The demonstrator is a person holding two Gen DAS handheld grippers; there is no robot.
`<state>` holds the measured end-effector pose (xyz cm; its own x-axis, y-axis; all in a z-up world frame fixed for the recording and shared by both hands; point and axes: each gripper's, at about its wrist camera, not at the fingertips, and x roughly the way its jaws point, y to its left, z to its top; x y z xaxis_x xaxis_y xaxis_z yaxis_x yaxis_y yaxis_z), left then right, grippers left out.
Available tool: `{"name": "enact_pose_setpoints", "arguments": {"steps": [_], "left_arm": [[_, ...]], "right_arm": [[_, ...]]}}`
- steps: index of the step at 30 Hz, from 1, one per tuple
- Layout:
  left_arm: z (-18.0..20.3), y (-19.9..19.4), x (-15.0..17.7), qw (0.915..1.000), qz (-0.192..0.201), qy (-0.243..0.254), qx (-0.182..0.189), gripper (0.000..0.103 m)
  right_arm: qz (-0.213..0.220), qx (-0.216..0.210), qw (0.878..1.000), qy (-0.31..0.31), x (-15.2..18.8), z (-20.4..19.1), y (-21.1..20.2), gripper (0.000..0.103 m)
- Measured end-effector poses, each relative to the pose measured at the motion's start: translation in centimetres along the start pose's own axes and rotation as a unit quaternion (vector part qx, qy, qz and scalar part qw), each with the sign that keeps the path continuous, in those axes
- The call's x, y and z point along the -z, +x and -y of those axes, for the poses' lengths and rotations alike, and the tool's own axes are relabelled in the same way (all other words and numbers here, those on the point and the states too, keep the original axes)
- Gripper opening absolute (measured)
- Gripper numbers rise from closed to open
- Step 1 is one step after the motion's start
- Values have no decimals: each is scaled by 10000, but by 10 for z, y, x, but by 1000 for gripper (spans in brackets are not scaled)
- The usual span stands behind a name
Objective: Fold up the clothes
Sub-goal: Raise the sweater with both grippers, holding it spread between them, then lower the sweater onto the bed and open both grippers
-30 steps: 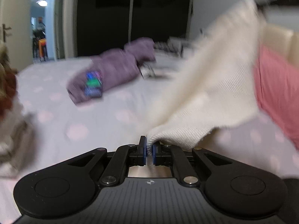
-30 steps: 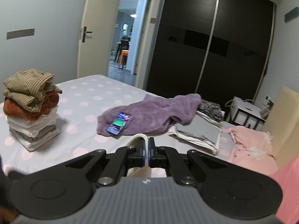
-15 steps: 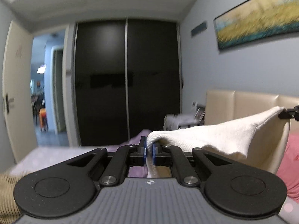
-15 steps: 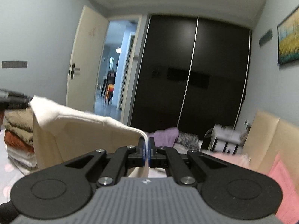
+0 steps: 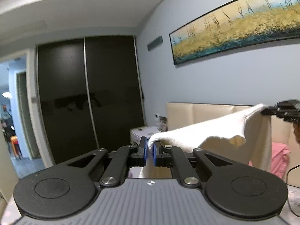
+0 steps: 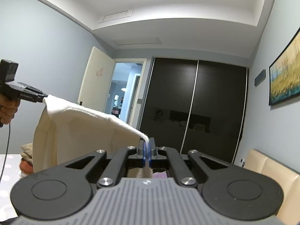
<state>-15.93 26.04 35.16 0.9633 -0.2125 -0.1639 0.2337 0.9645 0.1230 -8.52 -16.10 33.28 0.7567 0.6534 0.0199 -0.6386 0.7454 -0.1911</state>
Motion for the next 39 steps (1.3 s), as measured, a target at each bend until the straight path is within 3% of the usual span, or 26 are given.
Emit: {"name": "enact_pose_setpoints", "arguments": {"steps": [6,9,17,25,32,39], "left_arm": [[-14,71,35,9957,-820,-346,237,5],[-25,128,71,9875,-1399,-667,289,4],[-79,263,196,9495,-2863,-1225,395,4],[-117,368,322,9074,-3905,-1483,465,4],[-131,489,373,8787,-4629,-1010,579,4],[-127,560,430,8496,-5166,-931,516,4]], "right_arm": [[-775,-83,9967,222,55,9,35,3],[-1292,-46,9909,369,97,13,73,3],[-2921,-211,9550,464,222,18,197,3],[-3928,-302,9153,842,344,42,306,3],[-4511,-294,8867,971,428,79,409,3],[-4969,-87,8616,1035,494,95,464,3]]}}
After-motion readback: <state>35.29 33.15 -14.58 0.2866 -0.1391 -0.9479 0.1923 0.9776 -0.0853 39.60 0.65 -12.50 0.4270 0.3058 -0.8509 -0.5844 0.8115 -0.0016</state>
